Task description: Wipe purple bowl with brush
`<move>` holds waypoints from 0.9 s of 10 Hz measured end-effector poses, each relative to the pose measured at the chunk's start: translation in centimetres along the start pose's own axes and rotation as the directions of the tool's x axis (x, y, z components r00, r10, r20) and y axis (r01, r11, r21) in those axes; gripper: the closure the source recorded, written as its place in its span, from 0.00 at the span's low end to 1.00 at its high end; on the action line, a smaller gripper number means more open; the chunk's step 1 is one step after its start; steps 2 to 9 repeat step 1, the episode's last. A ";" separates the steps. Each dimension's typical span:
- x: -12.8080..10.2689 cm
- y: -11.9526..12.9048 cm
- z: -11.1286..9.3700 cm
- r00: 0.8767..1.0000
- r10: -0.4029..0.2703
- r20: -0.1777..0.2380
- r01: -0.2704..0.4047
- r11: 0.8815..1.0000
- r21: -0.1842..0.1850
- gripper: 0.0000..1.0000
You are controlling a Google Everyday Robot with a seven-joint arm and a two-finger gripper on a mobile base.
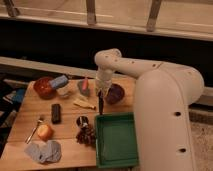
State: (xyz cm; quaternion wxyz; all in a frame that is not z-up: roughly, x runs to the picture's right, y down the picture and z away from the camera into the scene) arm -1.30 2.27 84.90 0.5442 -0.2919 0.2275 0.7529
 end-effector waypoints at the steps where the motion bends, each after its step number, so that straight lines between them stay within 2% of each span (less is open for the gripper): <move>1: -0.7 -0.2 0.0 1.000 0.010 0.000 -0.010 1.000 0.000 1.00; 9: -0.7 -0.2 0.0 1.000 0.010 0.000 -0.010 1.000 0.000 1.00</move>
